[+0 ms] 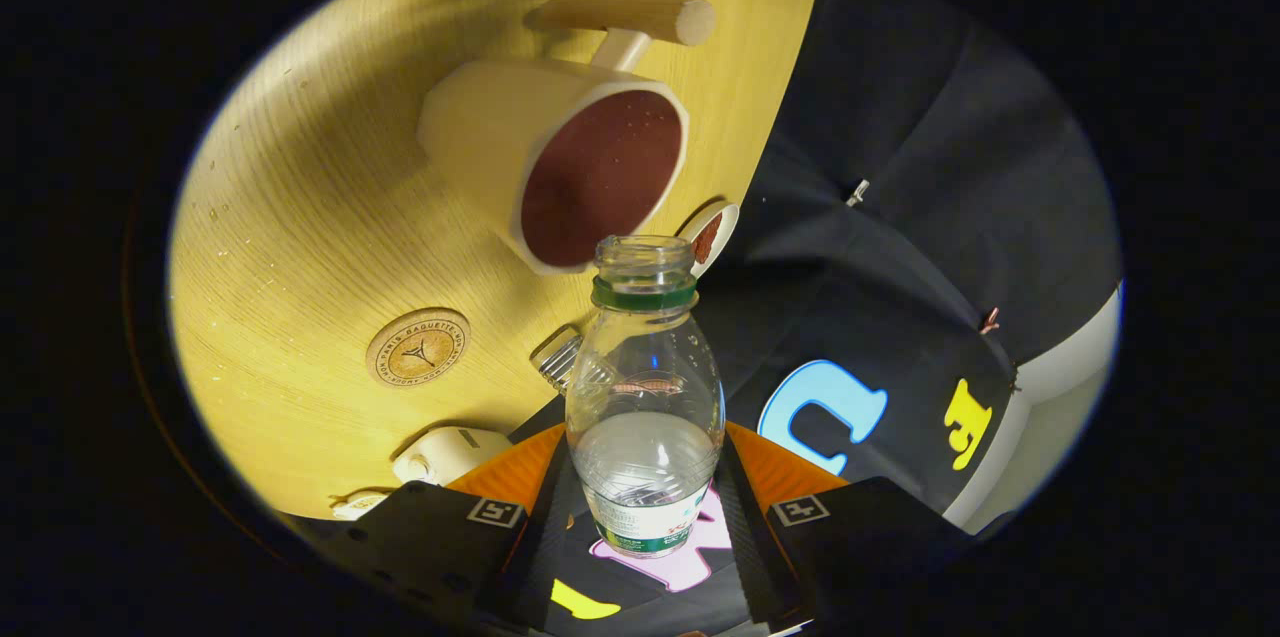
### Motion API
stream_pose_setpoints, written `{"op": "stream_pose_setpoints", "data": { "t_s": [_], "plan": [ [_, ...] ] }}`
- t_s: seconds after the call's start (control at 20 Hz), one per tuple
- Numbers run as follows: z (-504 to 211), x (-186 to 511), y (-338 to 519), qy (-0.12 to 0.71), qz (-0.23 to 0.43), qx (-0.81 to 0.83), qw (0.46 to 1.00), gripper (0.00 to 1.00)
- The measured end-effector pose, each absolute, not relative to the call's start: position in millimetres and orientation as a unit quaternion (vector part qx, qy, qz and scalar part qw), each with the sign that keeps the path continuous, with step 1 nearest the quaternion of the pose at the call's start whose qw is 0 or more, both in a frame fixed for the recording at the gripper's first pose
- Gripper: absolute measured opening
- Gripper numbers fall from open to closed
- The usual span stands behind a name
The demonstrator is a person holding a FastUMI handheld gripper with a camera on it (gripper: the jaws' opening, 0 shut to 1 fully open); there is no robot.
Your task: Take the bottle from table, then pour the juice into the cup, finally place the bottle on the coaster
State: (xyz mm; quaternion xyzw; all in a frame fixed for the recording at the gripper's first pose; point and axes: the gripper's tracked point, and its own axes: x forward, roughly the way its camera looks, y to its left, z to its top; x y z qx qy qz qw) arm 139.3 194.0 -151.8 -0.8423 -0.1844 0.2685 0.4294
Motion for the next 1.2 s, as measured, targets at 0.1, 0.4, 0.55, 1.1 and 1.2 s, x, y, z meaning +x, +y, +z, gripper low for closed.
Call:
{"op": "stream_pose_setpoints", "data": {
  "t_s": [0.1, 0.4, 0.55, 1.1, 1.2],
  "plan": [
    [-149, 140, 188, -0.167, 0.266, -0.835, 0.451, 0.74],
    [-124, 128, 174, -0.108, 0.260, -0.774, 0.567, 0.75],
    [-111, 127, 159, -0.057, 0.254, -0.722, 0.641, 0.75],
    [-69, 176, 122, 0.108, 0.200, -0.423, 0.877, 0.75],
    [-64, 185, 118, 0.123, 0.196, -0.369, 0.900, 0.75]
  ]
}}
